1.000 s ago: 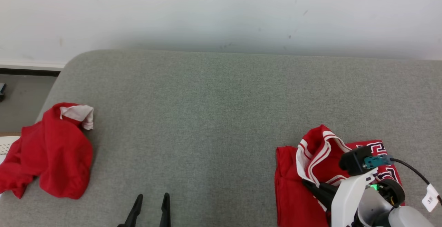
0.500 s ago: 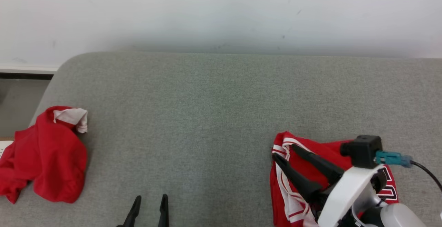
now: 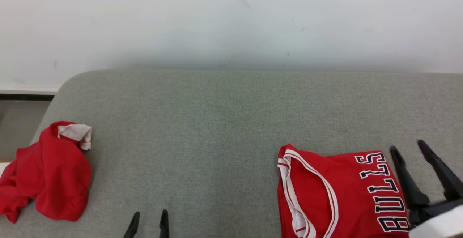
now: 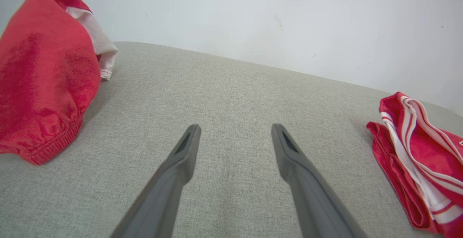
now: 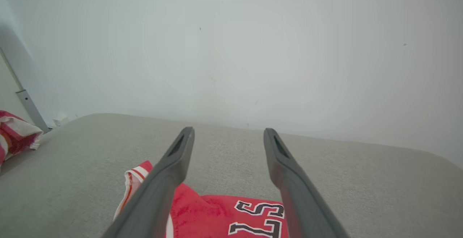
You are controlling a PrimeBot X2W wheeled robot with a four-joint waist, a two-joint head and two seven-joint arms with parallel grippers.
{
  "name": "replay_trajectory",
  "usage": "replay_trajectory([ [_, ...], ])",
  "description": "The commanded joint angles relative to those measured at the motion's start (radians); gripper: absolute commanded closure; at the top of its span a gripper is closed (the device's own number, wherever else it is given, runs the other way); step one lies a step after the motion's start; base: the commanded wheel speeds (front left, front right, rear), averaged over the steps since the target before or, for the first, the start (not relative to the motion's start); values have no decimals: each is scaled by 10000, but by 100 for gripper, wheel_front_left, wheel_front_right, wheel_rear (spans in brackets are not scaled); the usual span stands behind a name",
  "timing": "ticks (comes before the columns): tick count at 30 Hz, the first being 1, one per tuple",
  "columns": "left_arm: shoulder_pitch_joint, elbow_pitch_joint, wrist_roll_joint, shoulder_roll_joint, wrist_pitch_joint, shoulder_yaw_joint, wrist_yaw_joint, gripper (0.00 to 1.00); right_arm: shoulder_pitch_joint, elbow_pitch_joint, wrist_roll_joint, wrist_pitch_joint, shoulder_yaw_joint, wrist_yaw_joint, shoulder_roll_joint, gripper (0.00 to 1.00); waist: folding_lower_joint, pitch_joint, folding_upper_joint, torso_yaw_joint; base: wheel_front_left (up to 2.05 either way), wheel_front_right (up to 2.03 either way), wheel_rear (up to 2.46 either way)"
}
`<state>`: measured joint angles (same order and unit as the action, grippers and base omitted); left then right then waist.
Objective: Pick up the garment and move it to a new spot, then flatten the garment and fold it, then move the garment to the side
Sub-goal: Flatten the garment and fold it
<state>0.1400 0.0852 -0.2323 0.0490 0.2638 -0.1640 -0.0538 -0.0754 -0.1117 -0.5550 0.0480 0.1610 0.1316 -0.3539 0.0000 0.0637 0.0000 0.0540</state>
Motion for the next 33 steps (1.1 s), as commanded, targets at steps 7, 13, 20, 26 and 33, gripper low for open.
replay_trajectory([
  [7,239,-124,436,34,7,378,233,0,1288,1872,2123,-2557,-1578,-20,195,0,0,-474,0,2,0,0,0],
  [13,327,-149,647,32,7,570,397,0,1829,2953,2653,-3128,-2415,-20,765,0,0,-691,0,-15,0,0,0],
  [20,511,-233,658,31,7,730,441,0,2358,3303,3001,-3127,-2663,-21,1294,0,0,-763,0,-146,0,0,0],
  [26,527,-256,656,32,6,752,479,0,2306,3457,2959,-3128,-2522,-21,1328,0,0,-716,0,-209,0,0,0],
  [33,448,-248,615,31,7,673,463,0,2110,3308,2867,-3129,-2465,-21,1164,0,0,-679,0,-215,0,0,0],
])
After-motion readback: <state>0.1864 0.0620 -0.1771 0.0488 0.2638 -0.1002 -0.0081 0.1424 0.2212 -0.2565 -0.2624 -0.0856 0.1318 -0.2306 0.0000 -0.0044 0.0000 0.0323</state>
